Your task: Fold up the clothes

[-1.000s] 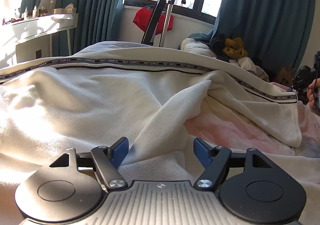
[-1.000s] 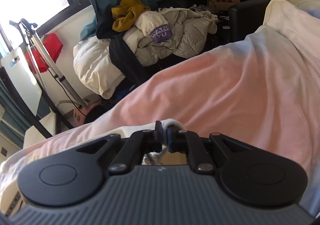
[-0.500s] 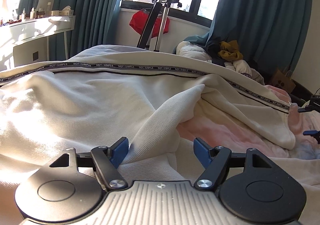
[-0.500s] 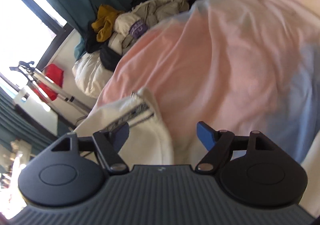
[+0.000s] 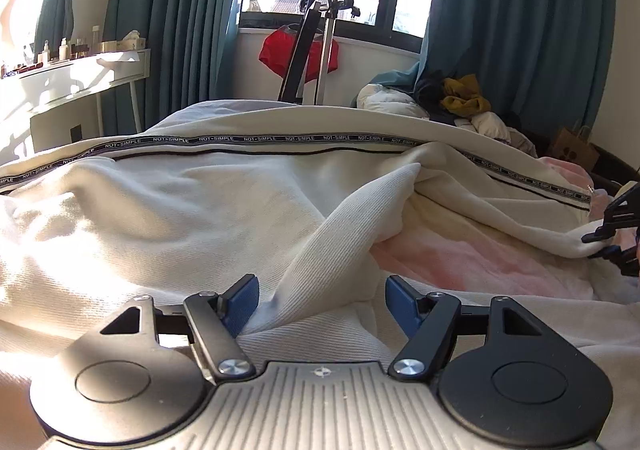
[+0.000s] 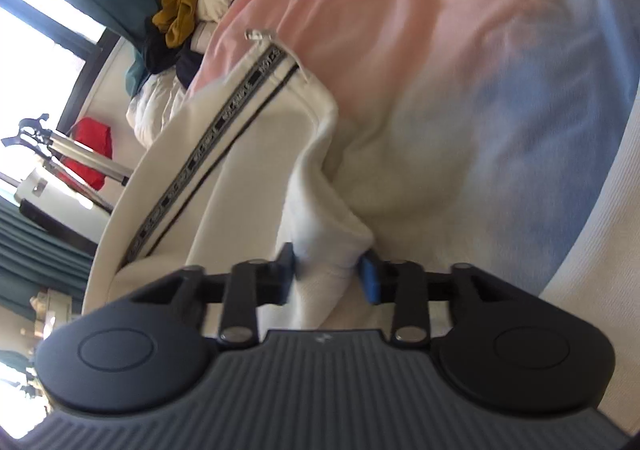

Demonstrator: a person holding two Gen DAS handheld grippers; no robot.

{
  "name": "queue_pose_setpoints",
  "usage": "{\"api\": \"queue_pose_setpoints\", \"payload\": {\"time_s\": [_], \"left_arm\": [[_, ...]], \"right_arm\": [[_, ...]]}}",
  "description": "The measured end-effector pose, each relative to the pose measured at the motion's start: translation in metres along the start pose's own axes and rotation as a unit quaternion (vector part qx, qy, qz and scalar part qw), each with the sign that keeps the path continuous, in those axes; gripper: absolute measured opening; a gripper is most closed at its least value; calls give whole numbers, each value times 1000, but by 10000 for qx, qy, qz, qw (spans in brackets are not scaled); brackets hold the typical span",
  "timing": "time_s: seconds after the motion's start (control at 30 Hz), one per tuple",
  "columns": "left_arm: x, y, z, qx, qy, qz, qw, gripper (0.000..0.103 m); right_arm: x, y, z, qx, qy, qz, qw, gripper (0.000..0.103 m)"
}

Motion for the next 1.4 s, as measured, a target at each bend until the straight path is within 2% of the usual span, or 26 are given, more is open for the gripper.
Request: {"api": "queue_pose_setpoints", "payload": {"time_s": [0.1, 0.23, 0.37, 0.47, 0.57, 0.63, 0.7, 0.77, 0.83, 0.9, 1.0, 1.07, 1.17, 1.27, 1.4], "left_arm": [[0, -1, 0, -95, -4, 38, 9999, 63], [3, -2, -1, -182, 41, 38, 9998, 58], [9, -1, -5, -365, 92, 6, 9993, 58], [13, 5, -9, -501, 163, 209, 9984, 59], [12, 13, -10, -692, 93, 478, 9964, 59], [10, 21, -9, -727, 44, 725, 9947, 59], [4, 27, -4, -721, -83, 918, 9931, 59], [-2, 31, 1, -666, -194, 1075, 9918, 57], [-9, 33, 6, -570, -291, 1201, 9907, 51], [-15, 34, 11, -477, -382, 1316, 9894, 46], [-14, 27, 7, -489, -309, 1089, 9924, 30], [-9, 19, 4, -526, -237, 856, 9947, 13], [1, 12, 0, -649, -83, 538, 9964, 10], [13, 7, -3, -808, 79, 235, 9964, 9], [21, 0, -9, -1086, 200, -227, 9936, 9]], "right_arm": [[29, -4, -20, 104, 470, -90, 9988, 11], [77, 3, -46, 186, 995, -114, 9948, 10], [124, 16, -69, 127, 1407, -53, 9900, 10], [156, 30, -81, -106, 1601, -142, 9869, 9], [183, 42, -90, -365, 1588, -41, 9866, 9], [201, 41, -106, -288, 1745, -5, 9842, 9], [217, 35, -126, -30, 2086, -85, 9780, 9], [225, 35, -136, -64, 2329, -207, 9723, 9], [226, 48, -128, -406, 2290, -293, 9721, 9], [217, 74, -108, -761, 2064, -289, 9751, 9], [190, 117, -75, -1215, 1728, -320, 9769, 9], [175, 143, -59, -1398, 1448, -159, 9794, 9], [158, 176, -40, -1587, 1015, 174, 9819, 9], [167, 168, -37, -1493, 828, 499, 9841, 9], [198, 107, -53, -1115, 1016, 193, 9884, 9]]}}
Point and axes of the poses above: each gripper's, at about its wrist camera, not at the fingertips, and z roughly the way its jaws point, y to its right, x to its top, the point moved 8 cm from there along z, roughly the way its jaws point, and after that the axes turned 13 degrees about -x, right-handed, at the moved point
